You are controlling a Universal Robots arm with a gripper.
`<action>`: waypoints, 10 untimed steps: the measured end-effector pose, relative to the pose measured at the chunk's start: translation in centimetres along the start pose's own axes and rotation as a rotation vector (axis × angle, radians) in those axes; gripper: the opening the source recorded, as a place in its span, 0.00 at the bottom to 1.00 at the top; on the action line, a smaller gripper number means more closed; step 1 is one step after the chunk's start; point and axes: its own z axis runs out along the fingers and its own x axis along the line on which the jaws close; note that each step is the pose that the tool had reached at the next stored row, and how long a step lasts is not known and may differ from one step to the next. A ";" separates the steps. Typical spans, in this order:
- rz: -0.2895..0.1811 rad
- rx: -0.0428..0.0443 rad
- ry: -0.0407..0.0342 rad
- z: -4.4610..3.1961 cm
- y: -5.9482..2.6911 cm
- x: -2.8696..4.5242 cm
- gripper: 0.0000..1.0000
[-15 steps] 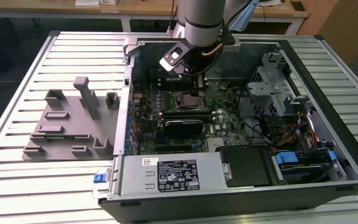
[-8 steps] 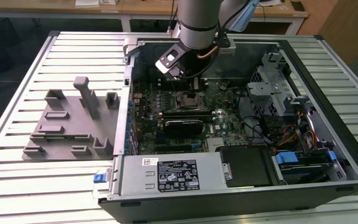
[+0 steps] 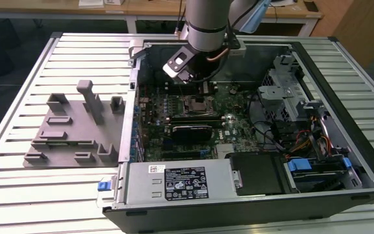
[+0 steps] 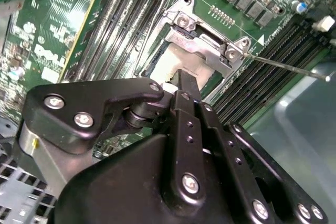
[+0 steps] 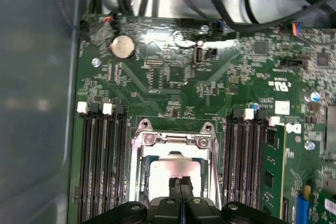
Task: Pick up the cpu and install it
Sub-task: 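Close the cpu cover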
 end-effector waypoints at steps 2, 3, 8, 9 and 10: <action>-0.036 -0.0004 0.0005 0.01 0.00 0.00 0.11; -0.055 -0.0006 0.0009 0.02 0.00 0.00 0.11; -0.146 -0.0019 0.0025 0.04 0.00 0.00 0.11; -0.164 -0.0020 0.0028 0.04 -0.01 0.00 0.11; -0.183 -0.0024 0.0032 0.05 -0.01 0.00 0.11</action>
